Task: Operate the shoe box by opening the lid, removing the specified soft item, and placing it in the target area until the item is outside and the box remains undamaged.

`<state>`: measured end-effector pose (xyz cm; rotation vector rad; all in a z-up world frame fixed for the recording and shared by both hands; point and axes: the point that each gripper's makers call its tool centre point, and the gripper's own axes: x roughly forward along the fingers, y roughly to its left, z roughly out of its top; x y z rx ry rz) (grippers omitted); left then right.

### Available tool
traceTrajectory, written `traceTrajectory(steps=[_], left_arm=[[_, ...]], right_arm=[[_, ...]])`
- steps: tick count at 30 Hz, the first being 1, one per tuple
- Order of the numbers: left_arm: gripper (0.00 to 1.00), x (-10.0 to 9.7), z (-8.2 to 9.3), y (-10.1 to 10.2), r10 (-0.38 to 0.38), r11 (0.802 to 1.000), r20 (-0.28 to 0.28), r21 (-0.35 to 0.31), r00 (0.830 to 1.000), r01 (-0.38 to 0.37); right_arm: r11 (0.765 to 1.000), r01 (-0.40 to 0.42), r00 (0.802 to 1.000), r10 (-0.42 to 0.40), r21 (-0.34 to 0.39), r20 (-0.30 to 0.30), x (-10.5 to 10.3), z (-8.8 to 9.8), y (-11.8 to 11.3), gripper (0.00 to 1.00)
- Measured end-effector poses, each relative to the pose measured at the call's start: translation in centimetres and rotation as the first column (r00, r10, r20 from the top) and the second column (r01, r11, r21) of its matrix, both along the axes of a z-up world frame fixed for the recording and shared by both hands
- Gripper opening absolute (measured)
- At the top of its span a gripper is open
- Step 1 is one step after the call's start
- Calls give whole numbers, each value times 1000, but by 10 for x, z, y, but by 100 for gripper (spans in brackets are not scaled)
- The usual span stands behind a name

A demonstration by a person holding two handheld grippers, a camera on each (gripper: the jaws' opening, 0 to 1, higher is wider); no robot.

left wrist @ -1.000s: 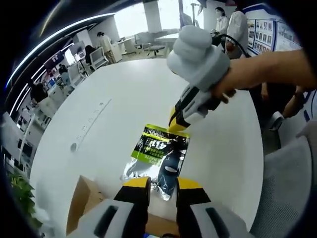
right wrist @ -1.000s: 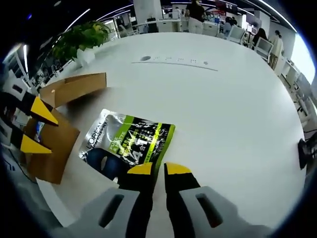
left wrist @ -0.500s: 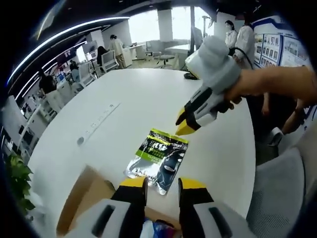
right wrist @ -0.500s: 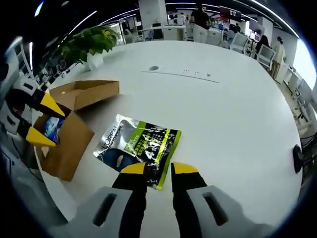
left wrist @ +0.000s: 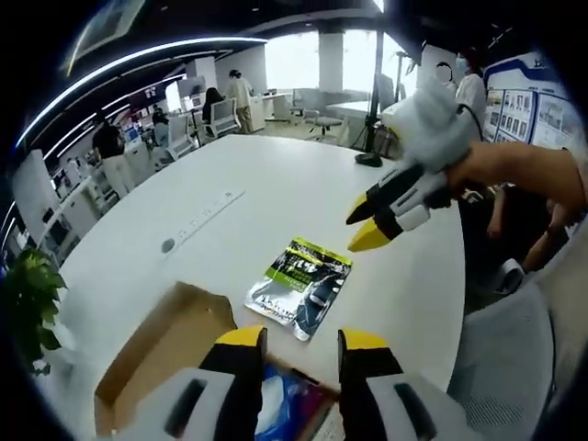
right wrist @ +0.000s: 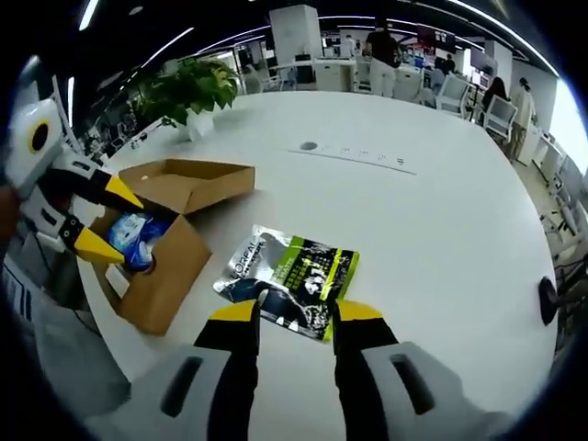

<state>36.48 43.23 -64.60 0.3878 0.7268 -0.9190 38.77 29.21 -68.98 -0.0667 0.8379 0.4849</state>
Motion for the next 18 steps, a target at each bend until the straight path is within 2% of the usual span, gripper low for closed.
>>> traceTrajectory(steps=[2, 11, 18], left_arm=[[32, -2, 3, 6, 17, 1000, 1, -17, 1000, -17], [33, -9, 4, 35, 52, 999, 14, -12, 999, -51], [39, -13, 7, 58, 97, 995, 21, -26, 995, -96]], right_arm=[[1000, -6, 1000, 6, 11, 5, -2, 5, 4, 33], [996, -40, 999, 38, 84, 30, -10, 36, 32, 40], [991, -97, 995, 95, 88, 34, -18, 43, 54, 42]])
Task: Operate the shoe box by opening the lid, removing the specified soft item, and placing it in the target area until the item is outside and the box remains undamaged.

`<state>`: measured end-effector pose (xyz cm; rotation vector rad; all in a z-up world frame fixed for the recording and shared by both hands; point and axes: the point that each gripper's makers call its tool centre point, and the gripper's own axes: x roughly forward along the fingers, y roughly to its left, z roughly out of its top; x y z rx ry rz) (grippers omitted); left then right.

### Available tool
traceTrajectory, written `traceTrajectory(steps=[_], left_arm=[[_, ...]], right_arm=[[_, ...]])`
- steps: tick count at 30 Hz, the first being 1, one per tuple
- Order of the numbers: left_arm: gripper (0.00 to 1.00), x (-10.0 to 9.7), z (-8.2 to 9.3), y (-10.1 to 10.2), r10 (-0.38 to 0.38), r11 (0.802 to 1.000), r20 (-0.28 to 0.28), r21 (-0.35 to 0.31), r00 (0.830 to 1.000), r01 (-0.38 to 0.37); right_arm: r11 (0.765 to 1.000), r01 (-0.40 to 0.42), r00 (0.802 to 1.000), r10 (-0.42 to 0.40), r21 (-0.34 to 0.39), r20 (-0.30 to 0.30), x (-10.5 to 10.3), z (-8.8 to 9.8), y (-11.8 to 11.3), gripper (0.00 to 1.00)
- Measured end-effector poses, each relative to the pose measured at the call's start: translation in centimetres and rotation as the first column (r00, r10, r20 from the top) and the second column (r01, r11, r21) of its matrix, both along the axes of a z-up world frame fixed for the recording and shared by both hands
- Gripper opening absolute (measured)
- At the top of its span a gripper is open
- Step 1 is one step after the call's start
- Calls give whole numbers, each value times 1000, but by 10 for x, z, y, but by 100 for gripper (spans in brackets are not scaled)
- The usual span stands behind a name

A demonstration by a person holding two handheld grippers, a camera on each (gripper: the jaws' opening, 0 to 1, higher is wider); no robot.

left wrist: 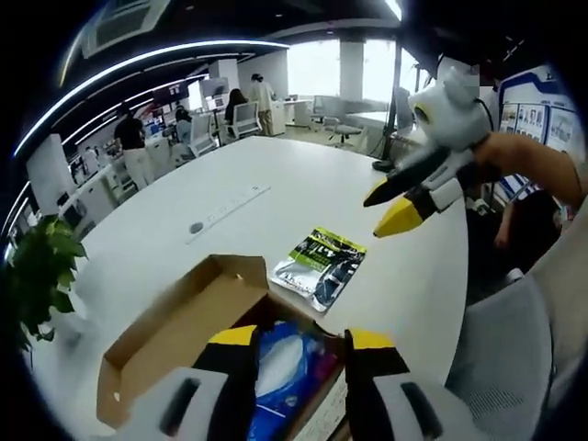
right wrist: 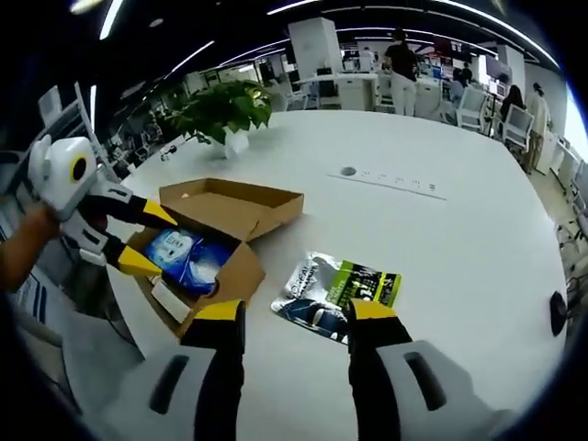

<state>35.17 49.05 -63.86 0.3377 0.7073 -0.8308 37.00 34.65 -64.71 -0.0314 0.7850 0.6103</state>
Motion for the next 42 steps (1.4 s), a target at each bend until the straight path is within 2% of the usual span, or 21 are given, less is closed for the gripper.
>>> traceTrajectory(steps=[12, 21, 30, 36, 42], left_arm=[[45, -6, 2, 47, 109, 994, 4, -27, 994, -109], [45, -13, 7, 90, 215, 976, 26, -47, 976, -214], [50, -25, 8, 117, 268, 962, 25, -67, 963, -266], [56, -36, 11, 133, 303, 950, 38, -90, 952, -299], [60, -41, 13, 151, 337, 938, 55, -107, 940, -330]], right_arm=[[995, -95, 995, 95, 24, 5, -8, 3, 42, 45], [979, -199, 980, 199, 29, 11, -15, 5, 75, 48], [963, -263, 965, 262, 60, 14, -14, 5, 104, 49], [950, -300, 954, 299, 86, 24, -13, 1, 126, 48], [941, -318, 947, 320, 111, 5, -10, -7, 151, 48]])
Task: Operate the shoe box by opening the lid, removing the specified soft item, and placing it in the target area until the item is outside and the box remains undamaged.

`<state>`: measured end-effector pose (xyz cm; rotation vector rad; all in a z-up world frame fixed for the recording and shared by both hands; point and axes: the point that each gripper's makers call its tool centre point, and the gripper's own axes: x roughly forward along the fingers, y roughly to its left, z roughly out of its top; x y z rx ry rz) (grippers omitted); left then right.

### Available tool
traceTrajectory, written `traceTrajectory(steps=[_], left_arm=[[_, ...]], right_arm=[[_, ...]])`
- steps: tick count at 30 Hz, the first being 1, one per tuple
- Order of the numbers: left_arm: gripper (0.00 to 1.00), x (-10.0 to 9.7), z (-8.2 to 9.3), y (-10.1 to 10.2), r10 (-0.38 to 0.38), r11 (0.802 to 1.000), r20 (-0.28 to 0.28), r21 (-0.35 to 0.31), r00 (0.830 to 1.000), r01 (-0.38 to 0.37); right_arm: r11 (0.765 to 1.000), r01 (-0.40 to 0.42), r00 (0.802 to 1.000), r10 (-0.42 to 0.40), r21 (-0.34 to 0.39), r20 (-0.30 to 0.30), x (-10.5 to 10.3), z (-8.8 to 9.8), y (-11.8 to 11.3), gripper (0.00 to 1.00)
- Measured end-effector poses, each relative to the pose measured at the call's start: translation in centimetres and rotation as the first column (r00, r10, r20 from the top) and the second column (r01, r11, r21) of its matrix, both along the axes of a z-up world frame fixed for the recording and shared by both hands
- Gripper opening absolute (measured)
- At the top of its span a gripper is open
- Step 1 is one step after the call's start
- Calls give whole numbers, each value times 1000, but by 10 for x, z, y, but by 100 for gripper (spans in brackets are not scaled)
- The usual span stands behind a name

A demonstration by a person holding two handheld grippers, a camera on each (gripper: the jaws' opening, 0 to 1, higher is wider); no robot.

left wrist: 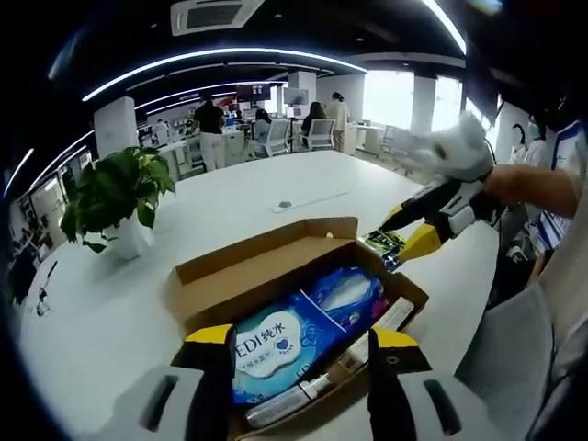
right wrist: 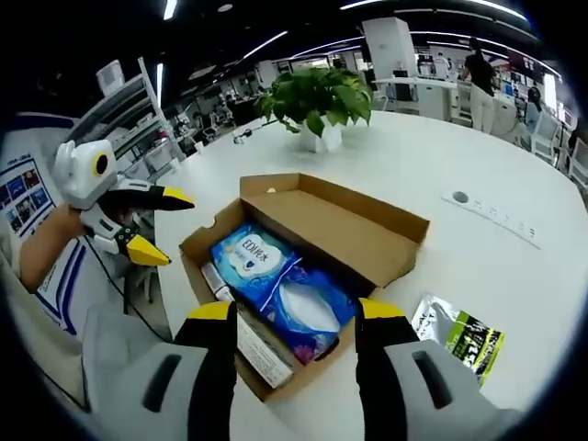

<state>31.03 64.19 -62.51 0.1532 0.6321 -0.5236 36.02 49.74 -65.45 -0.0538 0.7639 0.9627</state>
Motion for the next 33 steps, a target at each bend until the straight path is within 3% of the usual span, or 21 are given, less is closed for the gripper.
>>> traceTrajectory(steps=[15, 26, 33], left_arm=[[75, -13, 2, 25, 52, 998, 23, -48, 998, -51], [90, -21, 1, 28, 56, 992, 22, -111, 998, -53], [98, -20, 0, 27, 58, 990, 19, -131, 998, -55]], right_arm=[[1000, -26, 999, 27, 1, -41, 17, -23, 43, 44], [1000, -19, 992, 22, 25, -124, 29, -47, 69, 35], [1000, 0, 989, 5, 29, -146, 34, -60, 80, 30]])
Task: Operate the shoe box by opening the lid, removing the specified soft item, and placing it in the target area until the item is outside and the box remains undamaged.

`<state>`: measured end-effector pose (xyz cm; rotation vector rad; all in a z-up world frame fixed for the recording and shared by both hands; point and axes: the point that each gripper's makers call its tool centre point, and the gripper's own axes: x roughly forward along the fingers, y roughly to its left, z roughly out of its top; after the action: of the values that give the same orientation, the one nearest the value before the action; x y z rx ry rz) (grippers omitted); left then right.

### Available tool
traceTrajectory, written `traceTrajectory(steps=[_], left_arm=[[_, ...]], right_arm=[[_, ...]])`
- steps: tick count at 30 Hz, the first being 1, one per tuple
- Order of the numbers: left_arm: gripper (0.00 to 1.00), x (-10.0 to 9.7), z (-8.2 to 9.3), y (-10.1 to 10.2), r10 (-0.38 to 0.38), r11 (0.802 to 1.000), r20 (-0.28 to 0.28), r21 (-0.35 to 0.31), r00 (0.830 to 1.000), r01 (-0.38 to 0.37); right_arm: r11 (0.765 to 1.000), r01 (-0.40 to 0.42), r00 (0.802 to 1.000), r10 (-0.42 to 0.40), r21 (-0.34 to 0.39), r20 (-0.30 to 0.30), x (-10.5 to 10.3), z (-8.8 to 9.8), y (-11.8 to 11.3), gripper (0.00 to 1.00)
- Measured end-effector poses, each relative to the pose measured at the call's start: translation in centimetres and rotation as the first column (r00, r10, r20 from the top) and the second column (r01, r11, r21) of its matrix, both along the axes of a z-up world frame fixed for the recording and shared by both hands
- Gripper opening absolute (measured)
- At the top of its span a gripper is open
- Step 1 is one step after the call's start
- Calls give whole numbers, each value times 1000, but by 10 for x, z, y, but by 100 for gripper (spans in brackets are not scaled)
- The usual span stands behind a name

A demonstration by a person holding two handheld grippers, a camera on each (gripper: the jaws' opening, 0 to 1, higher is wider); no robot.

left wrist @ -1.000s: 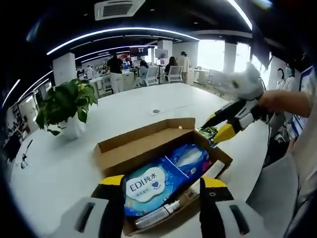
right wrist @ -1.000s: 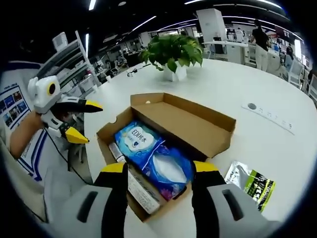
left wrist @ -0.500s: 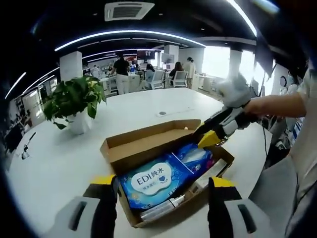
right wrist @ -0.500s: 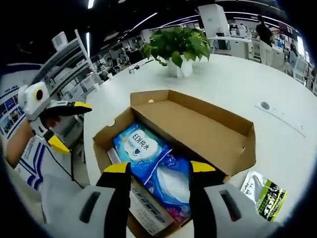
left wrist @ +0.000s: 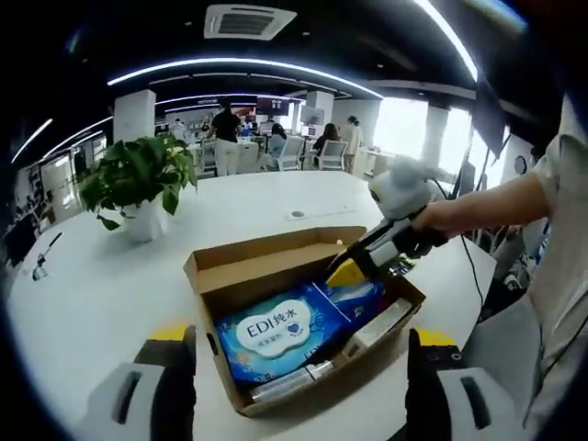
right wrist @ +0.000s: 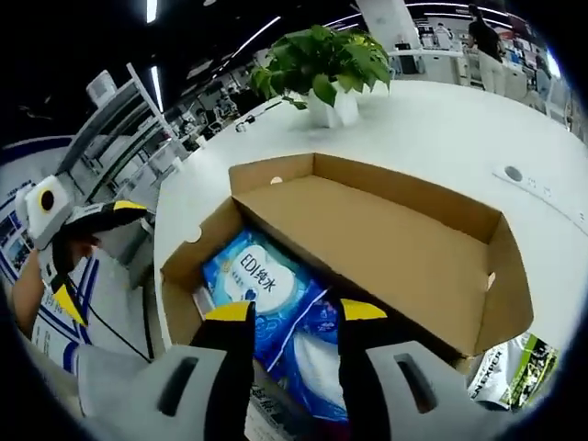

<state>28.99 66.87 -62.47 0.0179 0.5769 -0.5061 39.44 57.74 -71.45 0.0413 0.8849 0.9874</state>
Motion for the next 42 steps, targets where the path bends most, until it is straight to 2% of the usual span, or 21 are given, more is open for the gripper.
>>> traceTrajectory(steps=[11, 18, 21, 24, 26, 30, 34, 36, 37, 42], left_arm=[[100, -10, -14, -5, 18, 999, -28, -31, 999, -19], [100, -17, -22, -4, 54, 998, -46, -40, 998, -56], [100, -21, -25, -3, 67, 996, -52, -46, 996, -70], [100, -24, -26, -2, 76, 996, -53, -51, 996, -79], [99, -25, -27, 0, 82, 995, -56, -50, 995, -85], [99, -26, -28, 3, 92, 995, -56, -42, 994, -94], [97, -25, -28, 6, 101, 994, -56, -36, 993, -103], [97, -25, -30, 7, 104, 994, -59, -32, 993, -106], [97, -25, -31, 7, 104, 994, -62, -25, 993, -106], [96, -25, -34, 5, 94, 995, -70, -8, 993, -95]], right_arm=[[1000, 15, 999, -16, -15, -47, 3, -21, 17, 28], [999, 37, 997, -37, -6, -68, 5, -27, 25, 20], [999, 38, 998, -39, -29, -42, 7, -33, 28, 17], [996, 67, 998, -68, -62, -9, 14, -37, 25, 7], [997, 57, 998, -58, -48, -24, 12, -36, 27, 6], [997, 49, 999, -49, -55, -1, 10, -32, 26, 3], [996, 73, 997, -74, -45, -11, 7, -23, 23, 2], [996, 78, 997, -79, -39, -5, 6, -18, 24, 1], [996, 79, 997, -79, -32, 16, 7, -14, 24, 1], [996, 88, 996, -87, -28, 28, 9, -7, 21, 0]])
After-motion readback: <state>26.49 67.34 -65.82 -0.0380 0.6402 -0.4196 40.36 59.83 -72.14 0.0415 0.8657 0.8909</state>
